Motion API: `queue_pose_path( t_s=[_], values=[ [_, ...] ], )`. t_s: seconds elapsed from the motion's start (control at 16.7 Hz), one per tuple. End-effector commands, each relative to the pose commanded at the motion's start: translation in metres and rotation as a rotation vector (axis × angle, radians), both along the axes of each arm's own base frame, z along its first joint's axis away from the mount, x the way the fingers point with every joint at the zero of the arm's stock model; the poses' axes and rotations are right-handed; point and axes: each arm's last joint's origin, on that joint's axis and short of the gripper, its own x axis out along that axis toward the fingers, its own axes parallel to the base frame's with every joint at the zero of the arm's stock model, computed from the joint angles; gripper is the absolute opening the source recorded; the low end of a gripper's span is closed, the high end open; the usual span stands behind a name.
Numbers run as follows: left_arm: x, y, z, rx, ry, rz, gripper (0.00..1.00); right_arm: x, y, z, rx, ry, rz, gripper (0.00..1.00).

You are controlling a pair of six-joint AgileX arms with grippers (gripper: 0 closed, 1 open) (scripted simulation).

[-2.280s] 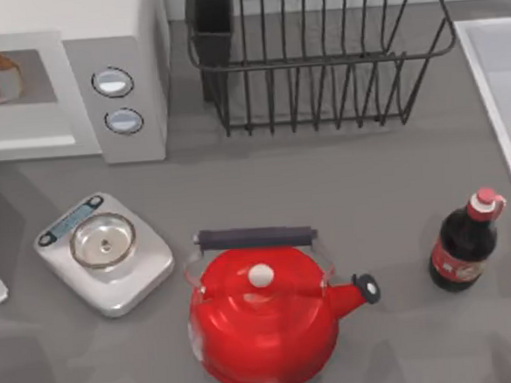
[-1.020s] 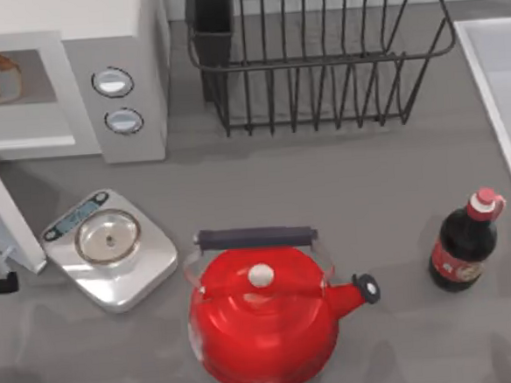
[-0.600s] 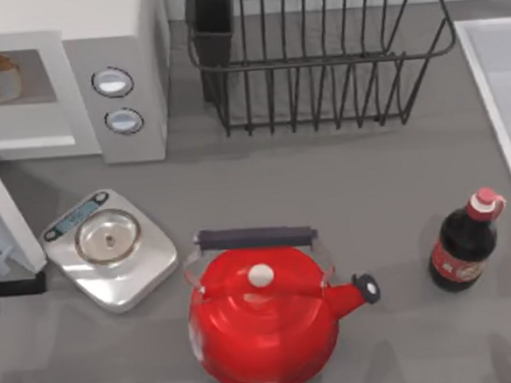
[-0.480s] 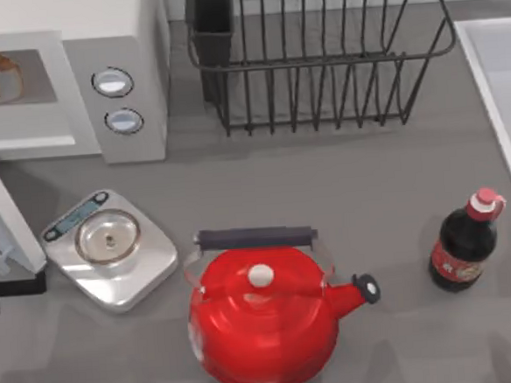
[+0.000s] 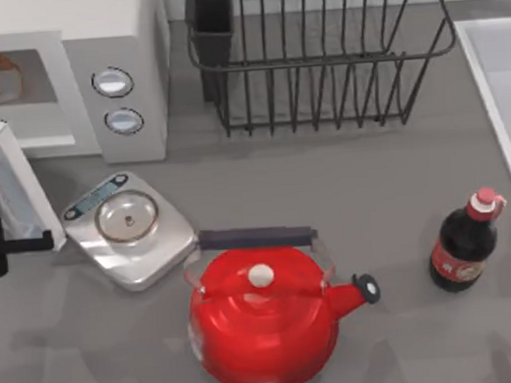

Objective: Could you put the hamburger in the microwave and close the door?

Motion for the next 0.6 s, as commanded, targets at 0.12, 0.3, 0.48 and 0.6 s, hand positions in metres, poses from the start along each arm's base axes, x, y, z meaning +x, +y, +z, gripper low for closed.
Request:
queue_pose_path(
  t_s=[0.12, 0.3, 0.48, 0.6],
  values=[
    [0.019, -0.001, 0.0, -0.001, -0.01, -0.002, 0.0, 0.0, 0.0, 0.0, 0.0, 0.0, 0.0, 1.0],
    [0.043, -0.001, -0.006, 0.001, -0.01, -0.001, 0.0, 0.0, 0.0, 0.0, 0.0, 0.0, 0.0, 1.0],
    [0.056, -0.001, -0.014, 0.005, 0.005, 0.004, 0.0, 0.0, 0.0, 0.0, 0.0, 0.0, 0.0, 1.0],
    [0.057, -0.001, -0.015, 0.005, 0.007, 0.005, 0.0, 0.0, 0.0, 0.0, 0.0, 0.0, 0.0, 1.0]
  ],
)
